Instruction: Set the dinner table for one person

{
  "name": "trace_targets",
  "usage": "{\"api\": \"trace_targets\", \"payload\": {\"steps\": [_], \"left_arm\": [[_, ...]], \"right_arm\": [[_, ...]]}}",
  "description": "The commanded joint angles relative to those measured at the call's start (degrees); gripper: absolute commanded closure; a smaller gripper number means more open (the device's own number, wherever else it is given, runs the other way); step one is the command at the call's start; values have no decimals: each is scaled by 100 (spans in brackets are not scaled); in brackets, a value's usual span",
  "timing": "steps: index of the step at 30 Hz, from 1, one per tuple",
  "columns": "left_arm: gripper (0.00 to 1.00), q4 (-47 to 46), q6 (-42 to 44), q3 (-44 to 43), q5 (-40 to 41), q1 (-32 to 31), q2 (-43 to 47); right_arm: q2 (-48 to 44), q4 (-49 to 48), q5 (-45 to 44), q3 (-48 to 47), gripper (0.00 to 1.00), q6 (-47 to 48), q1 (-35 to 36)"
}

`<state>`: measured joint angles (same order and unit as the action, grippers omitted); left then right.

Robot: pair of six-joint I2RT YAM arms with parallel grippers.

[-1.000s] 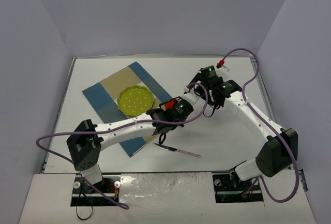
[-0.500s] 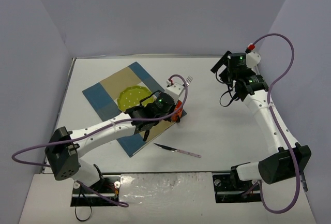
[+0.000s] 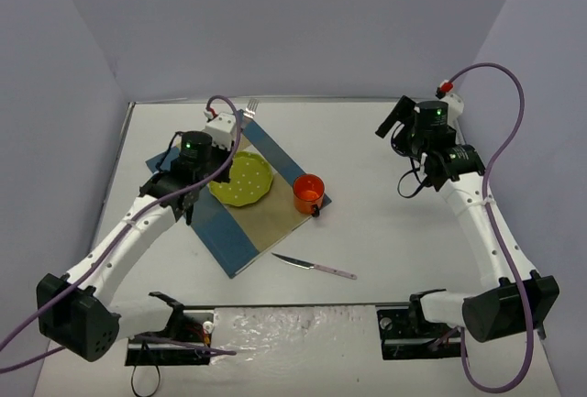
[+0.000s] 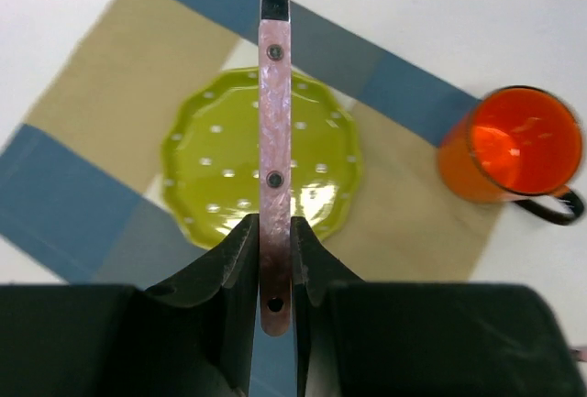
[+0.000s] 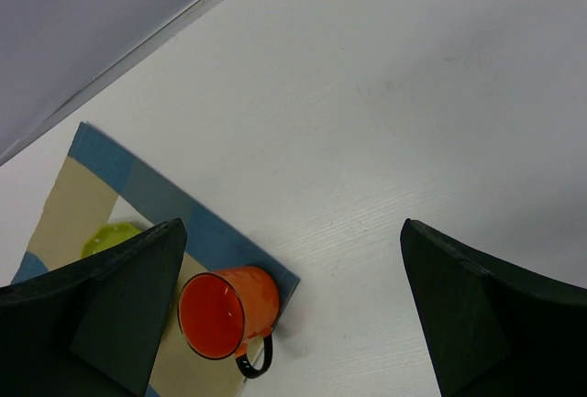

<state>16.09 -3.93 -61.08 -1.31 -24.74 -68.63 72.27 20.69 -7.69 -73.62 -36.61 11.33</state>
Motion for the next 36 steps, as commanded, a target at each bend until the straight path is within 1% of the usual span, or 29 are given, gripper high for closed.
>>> {"api": "trace_targets", "payload": {"steps": [1,5,10,14,20,24,36], "left_arm": [[100,-121,1464,-184,-1068,821,-110],[100,-222,2362,-239,-1732,1721,-460],[100,-82,3004,-874,-2625,2405,-1190],[100,246,3686,-1331,-2746,2448,-1930],[100,315,4145,-1643,-2998,2808,-2645],[100,80,4108,-1719,-3224,3067,-3036],[100,-170,4218,-2077,-3240,3245,-3840]], "right_arm": [[-156,-503,466,194,0,255,-11],[-213,-656,624,376,0,386,-9],[-130,-735,779,437,0,510,-17],[-45,-760,910,428,0,594,-34],[59,-777,998,480,0,585,-140],[133,-768,1068,453,1,595,-214],[460,-767,1271,380,2,637,-281]]}}
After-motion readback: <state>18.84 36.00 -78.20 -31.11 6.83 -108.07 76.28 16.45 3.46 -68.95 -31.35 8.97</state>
